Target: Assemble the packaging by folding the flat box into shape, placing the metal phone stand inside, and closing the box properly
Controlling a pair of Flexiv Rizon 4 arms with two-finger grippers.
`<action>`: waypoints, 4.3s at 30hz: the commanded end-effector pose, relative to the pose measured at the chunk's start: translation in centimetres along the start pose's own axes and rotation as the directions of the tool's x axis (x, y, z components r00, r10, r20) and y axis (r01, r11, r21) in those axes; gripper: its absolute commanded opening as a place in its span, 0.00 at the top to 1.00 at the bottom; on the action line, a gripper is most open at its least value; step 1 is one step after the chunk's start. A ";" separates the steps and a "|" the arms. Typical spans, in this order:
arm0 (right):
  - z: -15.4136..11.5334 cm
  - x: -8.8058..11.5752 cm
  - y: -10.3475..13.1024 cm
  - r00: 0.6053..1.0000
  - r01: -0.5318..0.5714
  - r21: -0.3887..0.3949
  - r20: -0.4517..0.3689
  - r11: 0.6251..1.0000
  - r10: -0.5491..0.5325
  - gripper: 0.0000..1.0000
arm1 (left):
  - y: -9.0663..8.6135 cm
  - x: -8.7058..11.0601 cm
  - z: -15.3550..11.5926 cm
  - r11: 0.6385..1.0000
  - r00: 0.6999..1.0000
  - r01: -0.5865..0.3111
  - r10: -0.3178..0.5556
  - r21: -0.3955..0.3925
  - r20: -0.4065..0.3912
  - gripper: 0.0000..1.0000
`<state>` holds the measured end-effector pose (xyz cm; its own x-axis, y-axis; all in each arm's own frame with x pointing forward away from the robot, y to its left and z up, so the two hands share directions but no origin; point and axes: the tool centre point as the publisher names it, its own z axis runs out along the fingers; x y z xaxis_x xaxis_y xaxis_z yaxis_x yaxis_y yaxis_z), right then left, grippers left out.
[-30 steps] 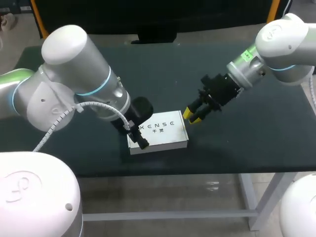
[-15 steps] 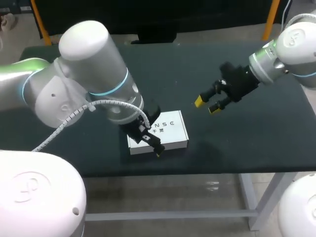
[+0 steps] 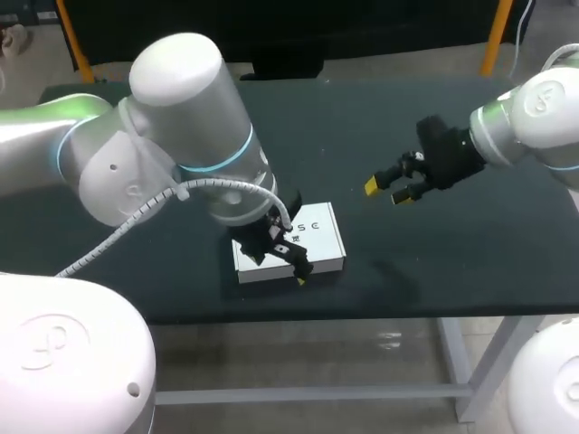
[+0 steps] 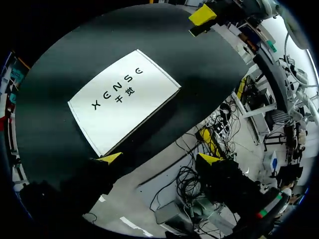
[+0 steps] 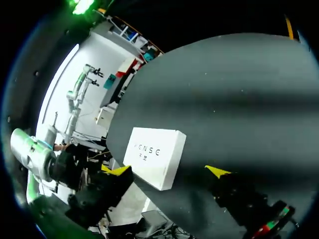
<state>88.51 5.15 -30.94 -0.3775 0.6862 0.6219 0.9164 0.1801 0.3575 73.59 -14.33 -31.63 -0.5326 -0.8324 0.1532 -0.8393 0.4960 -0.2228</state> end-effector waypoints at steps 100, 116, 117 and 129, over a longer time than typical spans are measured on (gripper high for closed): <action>-1.7 -8.4 4.4 0.649 0.759 -0.280 0.254 0.588 -0.718 0.00 | -11.5 -8.9 10.0 0.803 0.766 0.593 -0.585 0.059 0.265 0.00; -1.7 -8.4 4.4 0.649 0.759 -0.280 0.254 0.588 -0.718 0.00 | -16.7 -13.0 10.3 0.802 0.763 0.595 -0.583 0.051 0.280 0.00; -1.7 -8.4 4.4 0.649 0.759 -0.280 0.254 0.588 -0.718 0.00 | -17.1 -13.3 10.3 0.802 0.762 0.595 -0.583 0.051 0.282 0.00; -1.7 -8.4 4.4 0.649 0.759 -0.280 0.254 0.588 -0.718 0.00 | -21.5 -16.1 10.7 0.808 0.770 0.588 -0.570 0.028 0.288 0.00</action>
<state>95.44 -0.82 -33.35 -0.8660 0.4990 -0.0317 0.2183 0.4344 0.8739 99.91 -13.73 -39.53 0.0997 -0.9949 -0.0178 -0.9834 -0.0958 -0.1542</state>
